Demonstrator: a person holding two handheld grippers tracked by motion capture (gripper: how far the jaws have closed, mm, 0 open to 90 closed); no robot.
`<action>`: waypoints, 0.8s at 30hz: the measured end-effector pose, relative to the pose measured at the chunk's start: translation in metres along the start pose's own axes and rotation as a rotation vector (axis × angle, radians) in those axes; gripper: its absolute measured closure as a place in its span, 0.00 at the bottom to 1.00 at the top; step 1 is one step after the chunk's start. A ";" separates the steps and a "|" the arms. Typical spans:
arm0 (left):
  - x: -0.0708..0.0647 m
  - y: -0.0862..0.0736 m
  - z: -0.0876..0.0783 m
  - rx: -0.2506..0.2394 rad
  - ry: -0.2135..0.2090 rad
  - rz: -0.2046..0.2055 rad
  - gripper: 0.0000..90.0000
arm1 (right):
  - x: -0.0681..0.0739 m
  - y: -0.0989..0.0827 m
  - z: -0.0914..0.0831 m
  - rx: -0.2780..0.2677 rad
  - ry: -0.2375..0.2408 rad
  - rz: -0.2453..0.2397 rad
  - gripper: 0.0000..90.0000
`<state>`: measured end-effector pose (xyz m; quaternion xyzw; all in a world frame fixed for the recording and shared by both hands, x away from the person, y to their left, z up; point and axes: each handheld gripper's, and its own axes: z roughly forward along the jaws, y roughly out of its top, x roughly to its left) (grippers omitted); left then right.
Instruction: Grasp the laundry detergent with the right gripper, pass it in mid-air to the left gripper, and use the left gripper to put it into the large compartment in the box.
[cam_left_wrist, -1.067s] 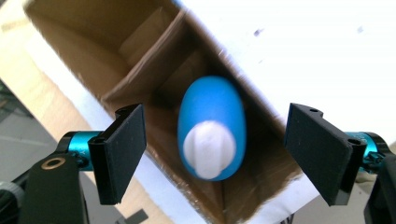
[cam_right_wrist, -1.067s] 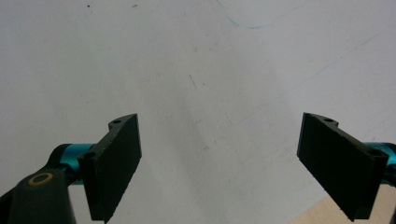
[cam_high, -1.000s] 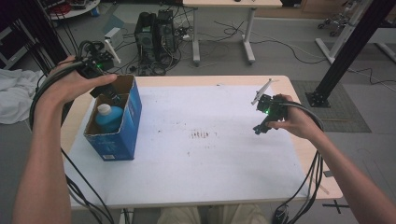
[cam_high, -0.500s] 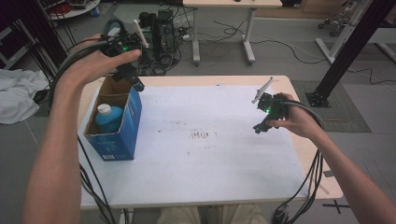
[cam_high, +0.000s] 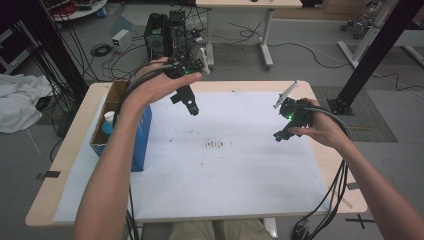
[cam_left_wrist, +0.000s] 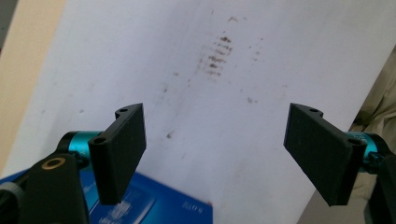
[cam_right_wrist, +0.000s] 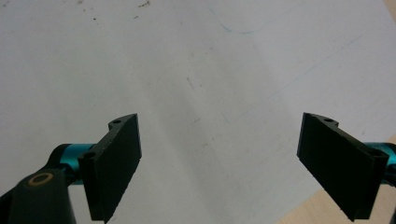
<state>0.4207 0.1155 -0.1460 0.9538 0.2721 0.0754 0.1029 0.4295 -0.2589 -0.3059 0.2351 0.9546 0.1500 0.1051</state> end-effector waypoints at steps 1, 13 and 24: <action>-0.019 0.031 0.037 0.009 -0.048 0.068 0.24 | 0.002 0.003 0.007 0.018 0.007 -0.019 0.14; -0.040 0.040 0.100 0.030 -0.124 0.095 0.24 | 0.000 -0.003 -0.003 0.003 -0.004 0.010 0.14; -0.037 0.036 0.110 0.049 -0.109 0.082 0.24 | 0.001 -0.004 -0.004 0.009 -0.008 0.009 0.15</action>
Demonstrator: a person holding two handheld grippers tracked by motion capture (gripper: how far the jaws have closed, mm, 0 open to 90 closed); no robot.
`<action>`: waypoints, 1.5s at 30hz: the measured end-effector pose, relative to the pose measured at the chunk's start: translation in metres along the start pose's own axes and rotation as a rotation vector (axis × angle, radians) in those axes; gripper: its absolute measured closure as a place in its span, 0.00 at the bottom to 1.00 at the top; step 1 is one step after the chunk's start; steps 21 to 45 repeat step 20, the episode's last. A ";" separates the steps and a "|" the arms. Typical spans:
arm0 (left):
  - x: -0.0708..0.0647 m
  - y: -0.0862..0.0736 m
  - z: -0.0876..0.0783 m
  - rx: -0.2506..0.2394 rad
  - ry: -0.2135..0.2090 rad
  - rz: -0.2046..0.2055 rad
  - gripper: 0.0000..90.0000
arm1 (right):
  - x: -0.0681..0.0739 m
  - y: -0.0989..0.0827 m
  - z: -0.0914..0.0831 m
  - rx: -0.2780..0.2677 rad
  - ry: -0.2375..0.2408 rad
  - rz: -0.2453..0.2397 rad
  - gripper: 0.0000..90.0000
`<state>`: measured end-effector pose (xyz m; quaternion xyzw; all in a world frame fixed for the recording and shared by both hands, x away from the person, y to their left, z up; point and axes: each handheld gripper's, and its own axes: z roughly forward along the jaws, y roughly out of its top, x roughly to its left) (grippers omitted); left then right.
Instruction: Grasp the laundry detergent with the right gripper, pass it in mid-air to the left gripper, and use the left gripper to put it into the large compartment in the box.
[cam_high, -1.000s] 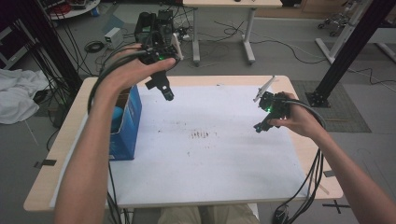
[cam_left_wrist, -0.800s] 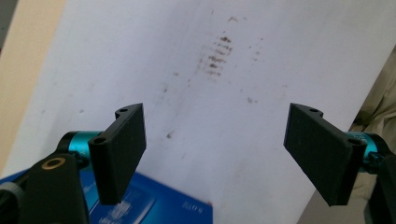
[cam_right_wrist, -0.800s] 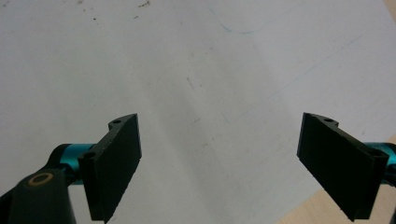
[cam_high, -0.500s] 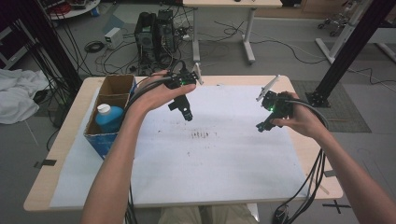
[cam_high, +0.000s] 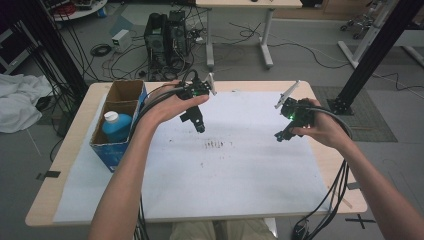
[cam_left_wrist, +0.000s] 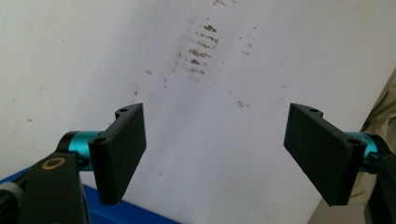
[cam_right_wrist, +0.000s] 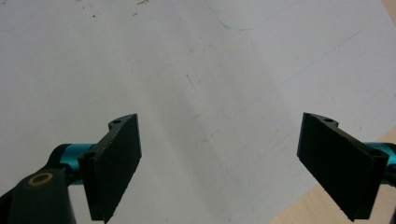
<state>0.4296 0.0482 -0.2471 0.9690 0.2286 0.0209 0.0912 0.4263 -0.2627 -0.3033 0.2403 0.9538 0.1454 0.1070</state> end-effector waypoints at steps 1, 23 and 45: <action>0.000 0.000 0.000 0.000 0.000 0.000 0.24 | 0.000 0.000 0.000 0.000 -0.001 0.002 0.15; 0.000 -0.002 -0.002 0.003 0.000 0.000 0.24 | 0.002 0.000 0.000 0.009 -0.005 0.002 0.14; 0.000 -0.002 -0.002 0.003 0.000 0.000 0.24 | 0.002 0.000 0.000 0.009 -0.005 0.002 0.14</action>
